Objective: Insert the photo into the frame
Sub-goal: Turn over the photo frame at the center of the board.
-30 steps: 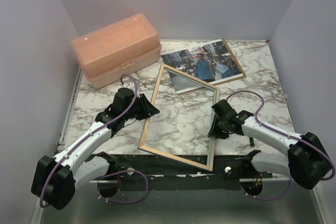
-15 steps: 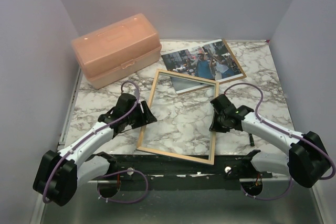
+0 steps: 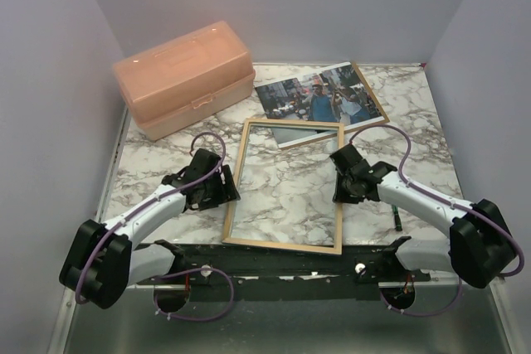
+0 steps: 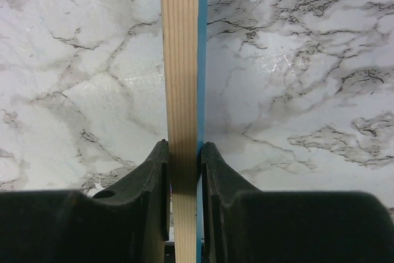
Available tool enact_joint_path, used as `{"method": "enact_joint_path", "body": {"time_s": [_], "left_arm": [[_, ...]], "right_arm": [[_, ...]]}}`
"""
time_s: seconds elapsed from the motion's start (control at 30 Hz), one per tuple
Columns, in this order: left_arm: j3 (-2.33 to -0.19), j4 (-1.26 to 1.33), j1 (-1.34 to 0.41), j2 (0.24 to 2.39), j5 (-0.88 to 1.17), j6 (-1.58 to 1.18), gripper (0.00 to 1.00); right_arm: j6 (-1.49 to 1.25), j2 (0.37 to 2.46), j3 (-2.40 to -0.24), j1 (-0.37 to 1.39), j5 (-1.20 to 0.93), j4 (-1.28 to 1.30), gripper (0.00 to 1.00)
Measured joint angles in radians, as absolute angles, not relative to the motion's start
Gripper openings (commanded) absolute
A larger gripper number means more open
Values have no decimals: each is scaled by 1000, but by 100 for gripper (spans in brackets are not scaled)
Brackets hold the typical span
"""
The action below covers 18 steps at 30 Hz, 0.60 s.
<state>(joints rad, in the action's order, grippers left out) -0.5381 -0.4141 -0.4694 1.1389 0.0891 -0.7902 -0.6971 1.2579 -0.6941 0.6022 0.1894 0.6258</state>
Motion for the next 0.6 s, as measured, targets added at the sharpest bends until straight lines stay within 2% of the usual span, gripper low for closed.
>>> {"method": "enact_joint_path", "body": {"time_s": [0.17, 0.43, 0.6], "left_arm": [[-539, -397, -472, 1177, 87, -776, 60], [-555, -339, -495, 1248, 88, -756, 17], [-561, -359, -543, 1246, 61, -741, 3]], "right_arm": [[-675, 1264, -694, 601, 159, 609, 1], [-661, 1264, -694, 602, 130, 601, 1], [-660, 1262, -686, 595, 131, 603, 0]]}}
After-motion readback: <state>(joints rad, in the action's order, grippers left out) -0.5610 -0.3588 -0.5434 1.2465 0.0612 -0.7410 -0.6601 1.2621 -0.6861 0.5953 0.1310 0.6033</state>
